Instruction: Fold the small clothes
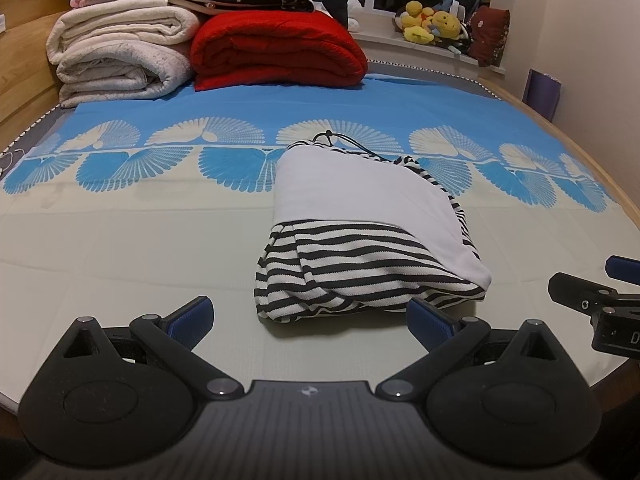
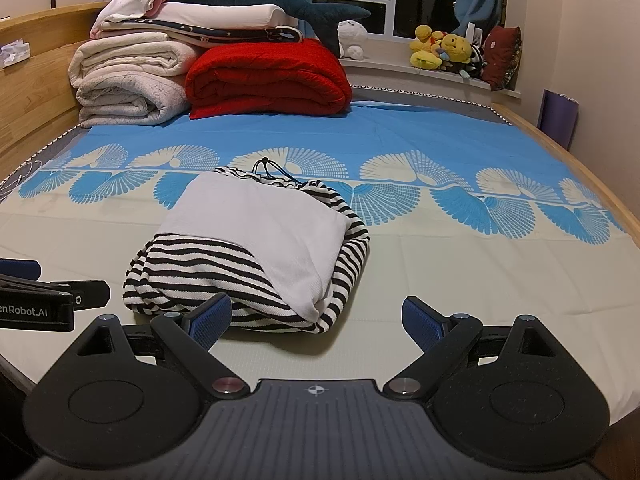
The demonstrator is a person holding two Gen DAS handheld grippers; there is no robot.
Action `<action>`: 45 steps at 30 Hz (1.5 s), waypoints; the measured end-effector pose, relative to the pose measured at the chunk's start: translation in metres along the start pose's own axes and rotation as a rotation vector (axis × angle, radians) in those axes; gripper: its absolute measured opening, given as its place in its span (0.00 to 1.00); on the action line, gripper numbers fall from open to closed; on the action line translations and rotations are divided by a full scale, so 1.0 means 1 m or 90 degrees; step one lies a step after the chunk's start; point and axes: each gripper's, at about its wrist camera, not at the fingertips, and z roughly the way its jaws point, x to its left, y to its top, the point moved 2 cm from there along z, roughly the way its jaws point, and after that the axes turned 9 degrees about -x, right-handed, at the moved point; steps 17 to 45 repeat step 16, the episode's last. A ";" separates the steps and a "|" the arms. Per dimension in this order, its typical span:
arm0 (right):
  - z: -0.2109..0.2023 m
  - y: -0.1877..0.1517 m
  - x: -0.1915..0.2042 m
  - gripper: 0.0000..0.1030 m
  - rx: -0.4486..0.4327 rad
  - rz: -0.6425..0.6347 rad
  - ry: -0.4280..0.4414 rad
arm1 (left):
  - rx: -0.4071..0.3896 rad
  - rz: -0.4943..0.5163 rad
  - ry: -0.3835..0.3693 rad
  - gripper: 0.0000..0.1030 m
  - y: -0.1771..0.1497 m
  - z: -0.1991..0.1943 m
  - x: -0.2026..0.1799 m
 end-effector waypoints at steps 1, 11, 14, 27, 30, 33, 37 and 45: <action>0.000 0.000 0.000 0.90 0.000 0.000 0.000 | 0.000 0.000 -0.001 1.00 0.000 0.000 0.000; 0.000 0.000 0.001 0.90 0.000 0.000 -0.001 | -0.010 0.007 -0.010 1.00 0.001 -0.002 0.001; 0.000 0.000 0.001 0.90 0.000 0.000 -0.001 | -0.015 0.011 -0.015 1.00 0.000 -0.003 0.002; 0.000 0.000 0.001 0.90 0.000 0.001 -0.001 | -0.014 0.013 -0.016 1.00 0.000 -0.003 0.002; 0.000 0.000 0.001 0.90 0.000 0.001 -0.001 | -0.014 0.013 -0.016 1.00 0.000 -0.003 0.002; 0.000 0.000 0.001 0.90 0.000 0.001 -0.001 | -0.014 0.013 -0.016 1.00 0.000 -0.003 0.002; 0.000 0.000 0.001 0.90 0.000 0.001 -0.001 | -0.014 0.013 -0.016 1.00 0.000 -0.003 0.002; 0.000 0.000 0.001 0.90 0.000 0.001 -0.001 | -0.014 0.013 -0.016 1.00 0.000 -0.003 0.002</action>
